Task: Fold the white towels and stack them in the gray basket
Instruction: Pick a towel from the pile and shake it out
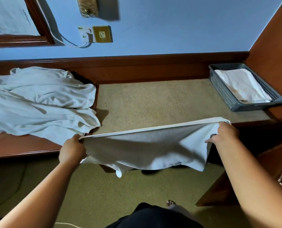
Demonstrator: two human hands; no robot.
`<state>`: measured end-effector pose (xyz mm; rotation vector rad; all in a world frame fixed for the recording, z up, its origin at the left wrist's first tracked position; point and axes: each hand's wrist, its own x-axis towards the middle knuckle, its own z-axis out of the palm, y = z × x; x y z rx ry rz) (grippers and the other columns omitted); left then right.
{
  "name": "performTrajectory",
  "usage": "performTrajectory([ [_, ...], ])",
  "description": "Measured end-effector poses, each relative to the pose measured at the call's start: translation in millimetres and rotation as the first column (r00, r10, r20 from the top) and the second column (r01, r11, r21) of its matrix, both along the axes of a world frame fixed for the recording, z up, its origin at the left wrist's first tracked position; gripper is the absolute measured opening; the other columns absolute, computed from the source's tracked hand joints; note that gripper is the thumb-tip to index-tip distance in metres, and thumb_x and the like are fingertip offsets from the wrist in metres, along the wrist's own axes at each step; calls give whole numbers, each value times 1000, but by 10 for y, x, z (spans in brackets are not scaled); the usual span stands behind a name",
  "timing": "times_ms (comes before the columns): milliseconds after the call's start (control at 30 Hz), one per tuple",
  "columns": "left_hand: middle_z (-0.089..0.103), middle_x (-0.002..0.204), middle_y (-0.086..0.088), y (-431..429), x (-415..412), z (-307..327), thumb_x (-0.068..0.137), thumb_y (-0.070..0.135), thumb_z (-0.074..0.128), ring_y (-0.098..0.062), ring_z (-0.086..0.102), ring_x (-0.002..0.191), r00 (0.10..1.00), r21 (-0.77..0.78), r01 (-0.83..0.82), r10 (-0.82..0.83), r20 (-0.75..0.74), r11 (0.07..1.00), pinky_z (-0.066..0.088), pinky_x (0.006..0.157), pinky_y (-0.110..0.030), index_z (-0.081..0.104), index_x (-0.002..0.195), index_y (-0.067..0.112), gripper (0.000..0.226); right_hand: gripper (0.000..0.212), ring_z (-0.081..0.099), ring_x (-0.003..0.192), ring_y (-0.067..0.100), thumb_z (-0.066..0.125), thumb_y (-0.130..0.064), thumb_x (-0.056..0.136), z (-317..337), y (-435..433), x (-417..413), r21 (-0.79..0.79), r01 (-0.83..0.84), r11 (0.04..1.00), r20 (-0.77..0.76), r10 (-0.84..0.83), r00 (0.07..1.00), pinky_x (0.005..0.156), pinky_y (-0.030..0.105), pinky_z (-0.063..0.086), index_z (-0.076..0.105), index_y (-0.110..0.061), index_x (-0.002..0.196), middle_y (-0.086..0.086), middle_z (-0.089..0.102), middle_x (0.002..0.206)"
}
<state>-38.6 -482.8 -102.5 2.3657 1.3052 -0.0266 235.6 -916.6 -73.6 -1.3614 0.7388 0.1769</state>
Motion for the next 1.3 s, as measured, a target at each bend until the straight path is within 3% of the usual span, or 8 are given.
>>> performTrajectory([
  [233,55,121,-23,-274,790,61,103,3,38,-42,70,87,566,-707,-85,618,546,702,60,47,-38,48,125,13,26,101,25,149,24,75,-40,84,221,82,589,-45,4,999,5,-4,1000,123,41,16,17,2,155,13,21,164],
  [333,60,112,-8,-325,1369,344,102,5,38,-30,70,90,442,-684,-154,669,598,713,62,56,-41,57,118,18,27,106,72,88,2,64,-57,84,341,46,1017,430,142,892,37,-174,984,87,27,55,1,-13,157,-5,15,160],
  [433,60,96,-1,-195,2053,571,100,5,38,-26,70,83,385,-698,-116,680,624,707,61,59,-39,57,99,23,26,70,63,40,3,38,-48,104,374,172,1501,539,169,826,105,-264,959,61,23,56,-5,-26,154,-8,15,160],
  [533,60,90,-1,40,2732,609,100,7,41,-32,70,86,389,-695,-133,682,619,707,63,68,-45,55,98,23,22,154,74,78,10,83,-72,35,596,405,2190,295,60,954,155,-110,982,82,31,58,12,-11,157,-7,21,156],
  [667,62,91,-6,426,3582,568,96,13,47,-39,70,98,461,-593,-224,620,635,773,61,81,-52,57,90,24,16,79,52,126,36,83,-37,78,519,776,3127,-239,62,969,190,-16,982,106,40,42,47,0,138,20,53,141],
  [900,28,159,-9,895,4451,231,91,31,73,-26,44,137,786,-213,-174,266,558,961,43,101,-28,48,139,22,54,59,50,120,22,60,-23,99,225,1485,4192,-95,-163,982,96,172,980,99,45,47,34,-26,152,0,44,132],
  [1100,23,164,-13,472,3627,-827,88,24,77,-29,35,147,976,-188,76,-34,214,979,35,114,-40,54,138,20,55,58,56,121,23,64,-15,94,-827,1799,3775,-585,-700,409,-153,792,591,87,26,47,44,-20,149,3,52,141],
  [1300,50,142,-3,77,2450,-1326,80,26,74,-31,64,108,997,-247,-77,73,-25,966,54,87,-45,62,117,28,38,46,52,129,19,64,-23,95,-1301,1993,2731,-568,-821,-50,-311,937,158,99,20,36,54,-19,141,1,53,139],
])
